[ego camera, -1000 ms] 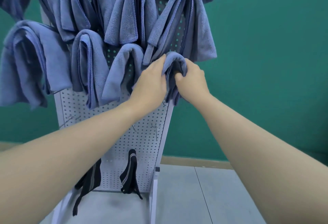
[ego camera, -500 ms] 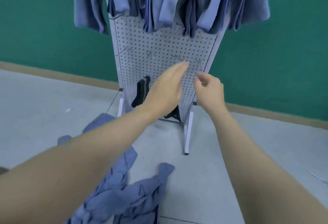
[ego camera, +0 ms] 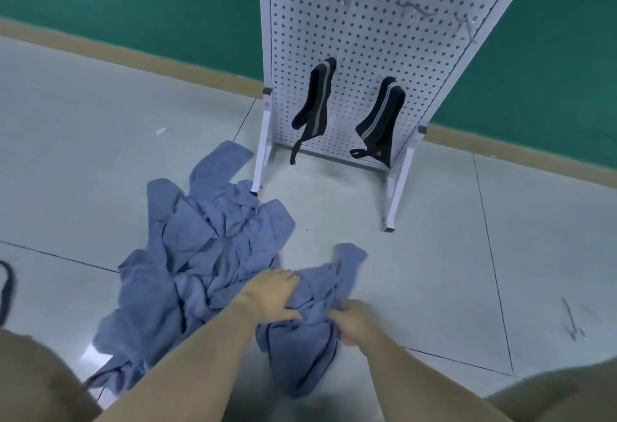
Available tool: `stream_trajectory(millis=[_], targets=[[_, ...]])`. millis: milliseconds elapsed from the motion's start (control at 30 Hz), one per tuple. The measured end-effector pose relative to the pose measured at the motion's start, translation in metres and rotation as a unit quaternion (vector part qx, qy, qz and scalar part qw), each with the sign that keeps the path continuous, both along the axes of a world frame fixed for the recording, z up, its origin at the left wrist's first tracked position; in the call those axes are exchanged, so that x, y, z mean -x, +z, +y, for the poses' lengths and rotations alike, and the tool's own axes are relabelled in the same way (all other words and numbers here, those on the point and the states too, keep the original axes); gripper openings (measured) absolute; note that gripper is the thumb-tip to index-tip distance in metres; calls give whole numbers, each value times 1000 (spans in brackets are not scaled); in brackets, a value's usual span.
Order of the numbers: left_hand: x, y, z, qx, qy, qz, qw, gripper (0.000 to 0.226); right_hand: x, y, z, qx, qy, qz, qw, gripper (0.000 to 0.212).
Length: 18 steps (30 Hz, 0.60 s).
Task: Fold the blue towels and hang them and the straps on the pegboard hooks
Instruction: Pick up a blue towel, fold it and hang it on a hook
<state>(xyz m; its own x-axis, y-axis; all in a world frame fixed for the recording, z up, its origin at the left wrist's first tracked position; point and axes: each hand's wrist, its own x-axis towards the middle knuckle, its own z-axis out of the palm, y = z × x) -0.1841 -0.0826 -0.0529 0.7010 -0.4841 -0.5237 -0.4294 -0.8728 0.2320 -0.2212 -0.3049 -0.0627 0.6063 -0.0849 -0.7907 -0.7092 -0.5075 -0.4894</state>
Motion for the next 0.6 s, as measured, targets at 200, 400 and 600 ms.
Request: stream_trajectory(millis=[200, 400, 600], targets=[[-24, -2, -18, 98, 127, 41, 986, 22, -41, -13, 10, 63, -10, 21, 998, 30], [-72, 56, -33, 314, 259, 22, 913, 41, -101, 57, 33, -99, -165, -108, 975, 26], [-107, 148, -28, 389, 330, -100, 854, 48, -150, 164, 39, -189, -178, -228, 938, 16]])
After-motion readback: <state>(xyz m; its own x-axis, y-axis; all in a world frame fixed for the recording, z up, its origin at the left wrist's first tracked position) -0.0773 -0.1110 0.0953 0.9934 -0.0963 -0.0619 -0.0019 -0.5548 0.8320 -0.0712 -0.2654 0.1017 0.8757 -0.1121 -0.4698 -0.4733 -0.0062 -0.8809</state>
